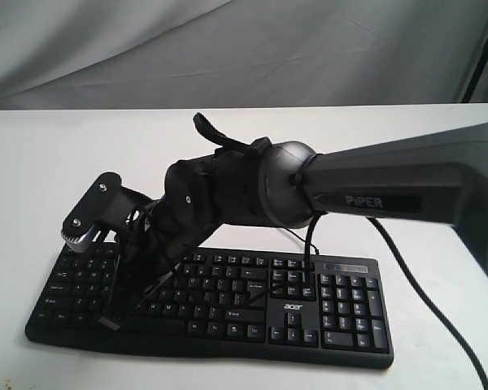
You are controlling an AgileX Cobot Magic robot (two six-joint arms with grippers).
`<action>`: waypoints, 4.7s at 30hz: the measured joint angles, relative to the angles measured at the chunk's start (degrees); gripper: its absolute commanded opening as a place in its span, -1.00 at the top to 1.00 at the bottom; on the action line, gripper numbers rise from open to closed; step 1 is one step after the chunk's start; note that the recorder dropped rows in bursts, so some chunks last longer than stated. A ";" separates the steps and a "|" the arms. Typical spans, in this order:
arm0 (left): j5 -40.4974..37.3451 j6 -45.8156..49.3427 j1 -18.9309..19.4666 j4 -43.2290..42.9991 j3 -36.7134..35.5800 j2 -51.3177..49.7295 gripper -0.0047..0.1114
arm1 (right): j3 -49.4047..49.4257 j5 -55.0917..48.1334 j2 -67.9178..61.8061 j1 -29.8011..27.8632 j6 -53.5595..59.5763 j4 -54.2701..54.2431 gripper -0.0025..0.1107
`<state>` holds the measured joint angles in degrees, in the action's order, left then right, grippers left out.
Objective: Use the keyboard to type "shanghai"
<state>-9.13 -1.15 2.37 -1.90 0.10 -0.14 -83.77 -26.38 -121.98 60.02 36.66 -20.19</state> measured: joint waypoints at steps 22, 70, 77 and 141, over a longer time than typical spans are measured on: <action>0.00 0.00 0.00 0.00 0.00 0.00 0.92 | -0.63 2.06 -3.36 0.00 1.26 -0.54 0.96; 0.00 0.00 0.00 0.00 0.00 0.00 0.92 | 1.46 0.08 -1.35 -0.09 -3.83 4.14 0.96; 0.00 0.00 0.00 0.00 0.00 0.00 0.92 | 1.46 0.21 -1.98 -0.09 -3.83 4.02 0.96; 0.00 0.00 0.00 0.00 0.00 0.00 0.92 | -17.28 -14.69 -7.19 0.55 -3.77 7.18 0.96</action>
<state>-9.13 -1.15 2.37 -1.90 0.10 -0.14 -101.06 -41.07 -129.17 60.57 32.88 -13.01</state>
